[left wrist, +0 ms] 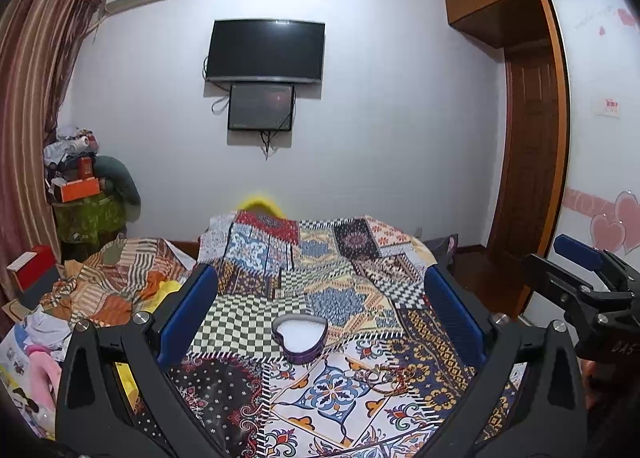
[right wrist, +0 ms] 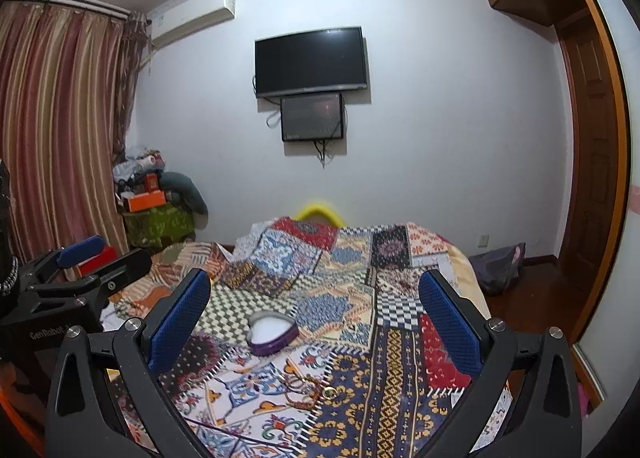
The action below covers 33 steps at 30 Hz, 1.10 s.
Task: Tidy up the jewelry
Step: 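Lower both tools toward the jewelry pile beside the heart tin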
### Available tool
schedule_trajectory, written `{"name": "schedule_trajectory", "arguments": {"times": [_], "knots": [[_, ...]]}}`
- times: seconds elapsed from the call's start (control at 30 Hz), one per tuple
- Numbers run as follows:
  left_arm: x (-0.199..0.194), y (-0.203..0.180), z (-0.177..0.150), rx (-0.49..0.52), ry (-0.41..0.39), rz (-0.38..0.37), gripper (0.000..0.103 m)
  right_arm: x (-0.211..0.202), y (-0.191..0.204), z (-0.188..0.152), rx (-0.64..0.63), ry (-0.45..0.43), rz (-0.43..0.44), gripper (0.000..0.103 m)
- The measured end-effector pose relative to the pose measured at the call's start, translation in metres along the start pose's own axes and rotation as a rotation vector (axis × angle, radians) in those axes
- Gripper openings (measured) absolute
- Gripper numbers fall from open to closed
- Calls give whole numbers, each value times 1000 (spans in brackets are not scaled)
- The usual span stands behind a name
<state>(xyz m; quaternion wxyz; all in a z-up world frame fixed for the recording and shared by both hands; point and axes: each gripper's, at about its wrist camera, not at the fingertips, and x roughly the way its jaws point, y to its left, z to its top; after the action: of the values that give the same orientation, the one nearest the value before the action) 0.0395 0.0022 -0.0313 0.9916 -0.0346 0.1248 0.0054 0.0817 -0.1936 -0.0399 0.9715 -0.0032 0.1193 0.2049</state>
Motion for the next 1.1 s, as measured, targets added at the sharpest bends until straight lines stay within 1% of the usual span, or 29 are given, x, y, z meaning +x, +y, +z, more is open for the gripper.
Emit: {"name": "schedule_trajectory", "arguments": {"times": [0.03,0.13,0.23,0.3,0.37,0.4,0.47,0.5,0.57,0.63,0.7,0.73,0.8,0.83,0.9,0.93,1.0,1.1], "knots": [[4,1,-2,-3,11,-2,103,5,-2,-4,-1,16,-6,103],[25,4,-14,-18,77,-9,103,22,-9,-17,-3,72,-19,103],[44,7,-28,-23,141,10,103,45,-18,-36,-10,163,-32,103],[58,8,-41,-17,196,14,103,56,-22,-48,-19,212,-39,103],[74,10,-56,-14,268,3,103,68,-26,-61,-31,267,-40,103],[81,10,-62,-13,295,3,102,73,-27,-67,-35,289,-37,103],[94,9,-77,2,348,16,96,82,-30,-78,-38,337,-28,103],[99,8,-83,14,370,21,91,87,-32,-84,-38,363,-22,103],[113,5,-99,40,428,21,88,92,-37,-93,-28,390,-27,102],[124,1,-113,54,480,0,83,98,-42,-97,-16,419,-14,97],[131,-2,-122,61,516,-20,81,104,-46,-103,-5,452,9,86],[133,-3,-123,59,528,-27,81,108,-48,-106,-2,471,23,83],[140,-4,-128,45,552,-52,81,115,-49,-111,-8,498,45,71],[144,-4,-131,29,565,-70,81,118,-49,-114,-16,515,60,68],[151,-3,-133,6,581,-91,80,123,-49,-117,-27,534,84,58],[154,-3,-133,2,588,-96,78,125,-48,-118,-37,547,99,56],[161,-3,-135,0,599,-102,75,131,-47,-121,-52,564,118,48],[171,-3,-138,-10,622,-129,70,137,-47,-125,-63,593,148,42]]}}
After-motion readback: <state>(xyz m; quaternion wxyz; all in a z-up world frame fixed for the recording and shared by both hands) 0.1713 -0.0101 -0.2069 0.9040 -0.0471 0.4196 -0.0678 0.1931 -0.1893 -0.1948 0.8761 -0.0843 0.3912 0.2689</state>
